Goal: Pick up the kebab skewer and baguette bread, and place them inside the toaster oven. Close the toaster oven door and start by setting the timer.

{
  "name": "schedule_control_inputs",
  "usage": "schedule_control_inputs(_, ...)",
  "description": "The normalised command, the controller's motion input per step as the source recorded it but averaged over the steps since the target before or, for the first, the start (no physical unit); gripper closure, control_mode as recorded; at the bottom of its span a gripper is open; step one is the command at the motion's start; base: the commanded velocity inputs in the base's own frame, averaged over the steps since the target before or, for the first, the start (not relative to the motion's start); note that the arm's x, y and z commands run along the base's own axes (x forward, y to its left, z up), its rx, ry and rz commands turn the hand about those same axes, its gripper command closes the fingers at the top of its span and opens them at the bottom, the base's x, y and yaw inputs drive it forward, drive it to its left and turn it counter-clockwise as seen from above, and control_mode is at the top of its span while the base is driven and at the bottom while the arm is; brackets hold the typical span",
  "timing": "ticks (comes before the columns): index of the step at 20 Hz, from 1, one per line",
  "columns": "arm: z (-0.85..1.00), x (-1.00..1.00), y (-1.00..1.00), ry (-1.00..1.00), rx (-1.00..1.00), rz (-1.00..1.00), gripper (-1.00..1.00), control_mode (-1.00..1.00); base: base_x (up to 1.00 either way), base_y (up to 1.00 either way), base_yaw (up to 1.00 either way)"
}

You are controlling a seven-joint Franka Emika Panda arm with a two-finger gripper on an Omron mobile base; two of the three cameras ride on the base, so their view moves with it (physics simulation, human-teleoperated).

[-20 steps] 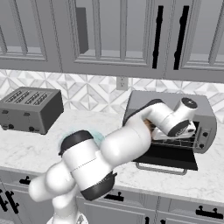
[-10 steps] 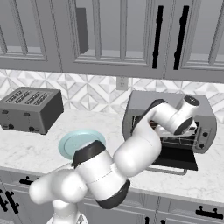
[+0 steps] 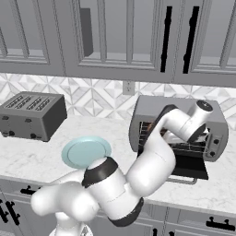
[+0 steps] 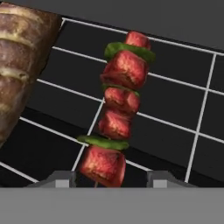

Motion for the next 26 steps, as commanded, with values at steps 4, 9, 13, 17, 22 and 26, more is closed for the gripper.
schedule_control_inputs(4, 0.04, -0.16, 0.0, -0.08, 0.0, 0.0, -1.0, -1.0, 0.0, 0.0, 0.0)
schedule_control_inputs(9, 0.07, -0.55, 0.0, -0.04, 0.0, -0.07, -1.0, -1.0, 0.0, 0.0, 0.0)
schedule_control_inputs(13, 0.0, -0.7, 0.04, 0.02, 0.0, -0.31, -1.0, -1.0, 0.0, 0.0, 0.0)
schedule_control_inputs(17, -0.1, -0.56, 0.09, 0.14, 0.0, -0.39, -1.0, -1.0, 0.0, 0.0, 0.0)
schedule_control_inputs(22, -0.6, -0.02, 0.28, 0.17, 0.0, -0.42, -1.0, -1.0, 0.0, 0.0, 0.0)
schedule_control_inputs(26, -0.11, -0.05, -0.21, 0.06, 0.06, -0.2, -1.0, -1.0, 0.0, 0.0, 0.0)
